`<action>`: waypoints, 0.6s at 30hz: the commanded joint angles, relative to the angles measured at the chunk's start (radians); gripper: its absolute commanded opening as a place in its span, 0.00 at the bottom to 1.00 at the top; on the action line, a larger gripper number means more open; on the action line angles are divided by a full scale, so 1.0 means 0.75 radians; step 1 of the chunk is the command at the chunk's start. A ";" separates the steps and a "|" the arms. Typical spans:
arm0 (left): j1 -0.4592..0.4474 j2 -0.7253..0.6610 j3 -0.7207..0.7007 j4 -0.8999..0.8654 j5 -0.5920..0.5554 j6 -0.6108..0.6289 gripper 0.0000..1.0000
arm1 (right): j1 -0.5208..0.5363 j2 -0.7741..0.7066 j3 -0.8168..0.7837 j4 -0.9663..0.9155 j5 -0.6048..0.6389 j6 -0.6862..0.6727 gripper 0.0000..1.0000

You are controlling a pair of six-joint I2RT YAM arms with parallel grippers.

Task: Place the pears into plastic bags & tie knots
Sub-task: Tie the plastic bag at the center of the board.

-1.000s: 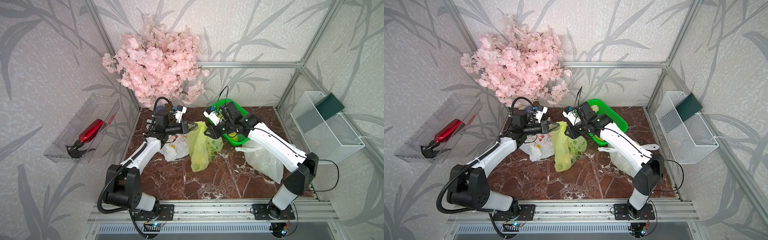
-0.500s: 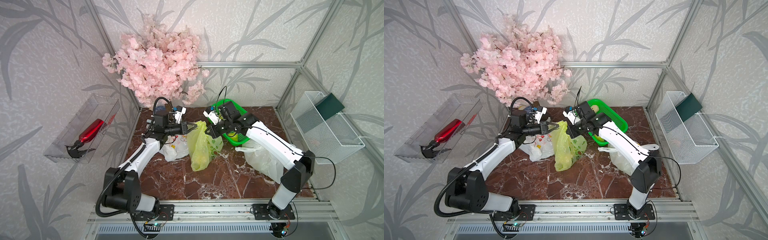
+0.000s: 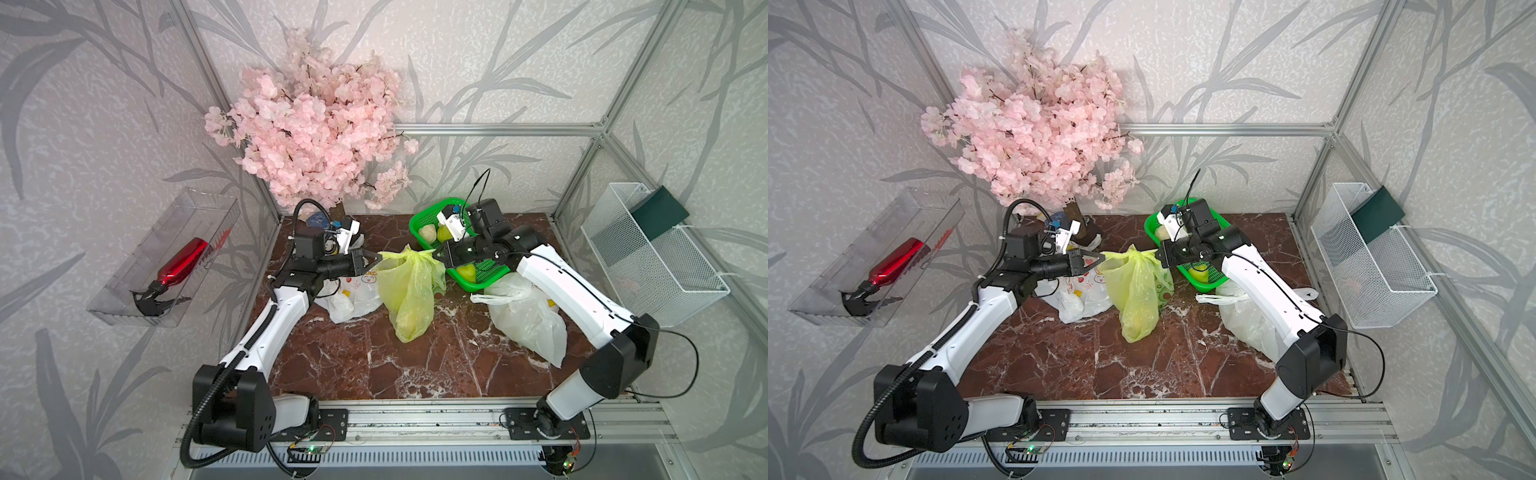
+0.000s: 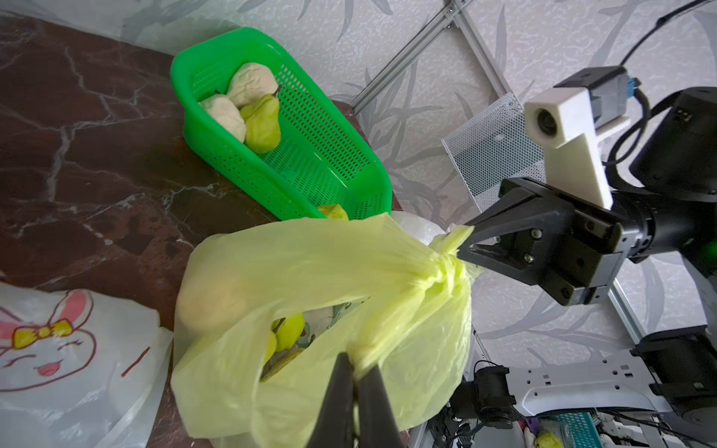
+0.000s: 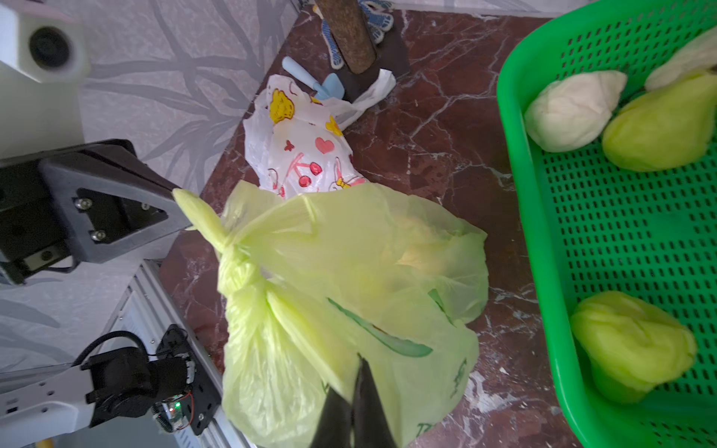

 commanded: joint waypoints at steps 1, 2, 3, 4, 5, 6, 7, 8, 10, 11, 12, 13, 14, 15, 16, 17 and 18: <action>0.087 -0.081 -0.111 -0.175 -0.232 0.032 0.00 | -0.131 -0.100 -0.169 -0.132 0.383 0.021 0.00; 0.101 -0.101 -0.156 -0.180 -0.288 0.032 0.00 | -0.171 -0.116 -0.222 -0.119 0.397 0.038 0.00; 0.114 -0.124 -0.205 -0.169 -0.334 0.045 0.00 | -0.213 -0.137 -0.281 -0.094 0.391 0.055 0.00; 0.122 -0.135 -0.237 -0.183 -0.373 0.058 0.00 | -0.247 -0.154 -0.327 -0.075 0.393 0.066 0.00; 0.126 -0.133 -0.251 -0.199 -0.389 0.065 0.00 | -0.266 -0.161 -0.350 -0.068 0.406 0.071 0.00; 0.128 -0.125 -0.259 -0.210 -0.387 0.069 0.00 | -0.281 -0.163 -0.368 -0.067 0.407 0.078 0.00; 0.127 -0.118 -0.266 -0.209 -0.361 0.072 0.00 | -0.292 -0.163 -0.381 -0.064 0.396 0.088 0.00; 0.128 -0.109 -0.269 -0.198 -0.339 0.075 0.00 | -0.295 -0.165 -0.392 -0.058 0.395 0.092 0.00; 0.128 -0.093 -0.269 -0.199 -0.335 0.067 0.00 | -0.297 -0.154 -0.409 -0.064 0.413 0.091 0.00; 0.129 -0.086 -0.261 -0.203 -0.336 0.066 0.00 | -0.302 -0.147 -0.411 -0.073 0.413 0.090 0.00; 0.128 -0.084 -0.254 -0.200 -0.330 0.065 0.00 | -0.306 -0.141 -0.411 -0.083 0.410 0.089 0.00; 0.130 -0.078 -0.246 -0.201 -0.332 0.054 0.00 | -0.307 -0.136 -0.415 -0.089 0.416 0.087 0.00; 0.128 -0.076 -0.241 -0.206 -0.342 0.047 0.00 | -0.312 -0.133 -0.421 -0.090 0.431 0.088 0.00; 0.133 -0.073 -0.234 -0.223 -0.361 0.047 0.00 | -0.323 -0.133 -0.431 -0.091 0.456 0.093 0.00; 0.136 -0.072 -0.226 -0.266 -0.415 0.055 0.00 | -0.344 -0.136 -0.449 -0.082 0.473 0.086 0.00; 0.147 -0.072 -0.224 -0.305 -0.453 0.076 0.00 | -0.370 -0.137 -0.469 -0.070 0.481 0.080 0.00; 0.162 -0.069 -0.232 -0.326 -0.477 0.093 0.00 | -0.395 -0.138 -0.490 -0.061 0.480 0.053 0.00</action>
